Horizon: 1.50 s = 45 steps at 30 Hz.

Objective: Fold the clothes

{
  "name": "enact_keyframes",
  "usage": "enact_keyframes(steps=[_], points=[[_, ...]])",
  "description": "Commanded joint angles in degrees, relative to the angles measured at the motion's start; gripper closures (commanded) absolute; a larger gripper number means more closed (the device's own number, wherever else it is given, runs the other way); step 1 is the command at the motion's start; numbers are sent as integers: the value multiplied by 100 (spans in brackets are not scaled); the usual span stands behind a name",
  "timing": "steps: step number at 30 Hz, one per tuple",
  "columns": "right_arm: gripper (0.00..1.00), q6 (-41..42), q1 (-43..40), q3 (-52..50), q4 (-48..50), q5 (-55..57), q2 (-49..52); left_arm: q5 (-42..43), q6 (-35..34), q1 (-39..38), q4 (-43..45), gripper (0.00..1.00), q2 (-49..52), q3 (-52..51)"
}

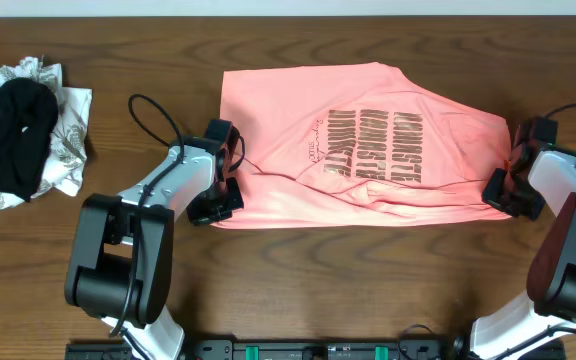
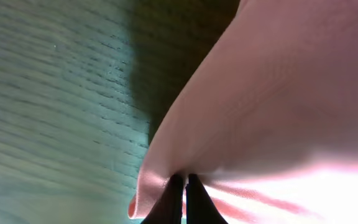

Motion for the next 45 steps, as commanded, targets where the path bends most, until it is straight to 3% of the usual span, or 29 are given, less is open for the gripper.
enact_keyframes(steps=[1,3,6,9,15,23,32,41,45], points=[[90,72,-11,-212,26,70,304,-142,133,26,-35,94,39,-63],[72,70,-4,-140,-24,-44,304,-144,181,26,-90,94,-35,4],[56,72,0,98,-251,-275,304,-144,184,26,-245,93,-232,249],[41,70,0,404,-533,-448,304,-144,223,26,-295,83,-540,520],[29,-103,2,1064,-1128,-789,304,-140,378,24,-354,42,-1213,938],[21,-101,-17,1648,-1685,-654,304,-138,699,24,-584,14,-1725,966],[7,-367,-24,1648,-1394,-470,304,-46,1665,17,-483,9,-1698,960],[4,-1432,-35,1659,-960,-2140,304,2017,3195,-15,-39,9,-1475,901],[4,-1609,-33,1659,-951,-2332,304,2090,3263,-136,-59,9,-1443,901]])
